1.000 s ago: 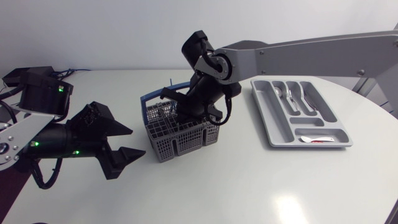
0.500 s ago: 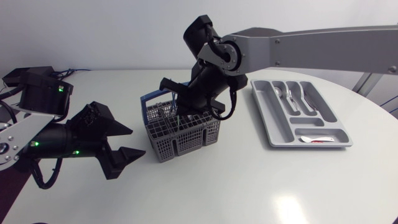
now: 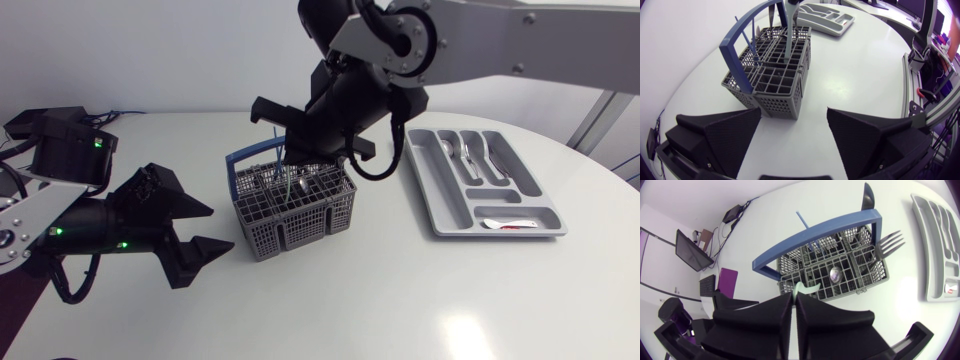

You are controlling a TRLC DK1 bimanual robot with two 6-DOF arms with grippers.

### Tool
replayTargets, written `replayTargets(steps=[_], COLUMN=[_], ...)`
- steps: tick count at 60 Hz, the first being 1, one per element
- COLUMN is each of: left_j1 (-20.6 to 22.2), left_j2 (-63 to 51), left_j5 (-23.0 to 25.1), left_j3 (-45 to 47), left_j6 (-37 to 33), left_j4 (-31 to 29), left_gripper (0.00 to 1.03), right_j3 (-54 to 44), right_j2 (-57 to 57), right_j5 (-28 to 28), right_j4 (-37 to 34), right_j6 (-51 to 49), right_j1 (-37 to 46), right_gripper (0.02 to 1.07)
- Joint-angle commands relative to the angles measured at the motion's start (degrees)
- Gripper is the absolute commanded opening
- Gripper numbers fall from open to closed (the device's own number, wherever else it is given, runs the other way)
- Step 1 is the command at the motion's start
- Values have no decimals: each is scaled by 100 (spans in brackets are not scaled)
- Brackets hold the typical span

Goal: Unload the cutlery basket into the drawer organizer.

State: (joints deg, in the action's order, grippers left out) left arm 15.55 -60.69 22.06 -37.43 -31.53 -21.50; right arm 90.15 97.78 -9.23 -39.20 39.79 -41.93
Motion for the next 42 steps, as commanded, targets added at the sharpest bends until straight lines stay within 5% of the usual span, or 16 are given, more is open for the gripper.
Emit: replayTargets(steps=[1, 21, 42], left_j1=[62, 168, 458], left_j2=[57, 154, -22], left_j5=[35, 35, 26], left_j3=[113, -10, -370], left_j6=[6, 42, 279], left_j4=[5, -118, -171], left_gripper=[96, 96, 96], right_j3=[214, 187, -1825], right_j2=[-286, -1077, -2254], right_j5=[1, 458, 1372], right_j4=[-211, -1063, -1239], right_j6=[-138, -824, -2573], right_j1=[-131, -69, 1328], right_gripper=[8, 8, 8])
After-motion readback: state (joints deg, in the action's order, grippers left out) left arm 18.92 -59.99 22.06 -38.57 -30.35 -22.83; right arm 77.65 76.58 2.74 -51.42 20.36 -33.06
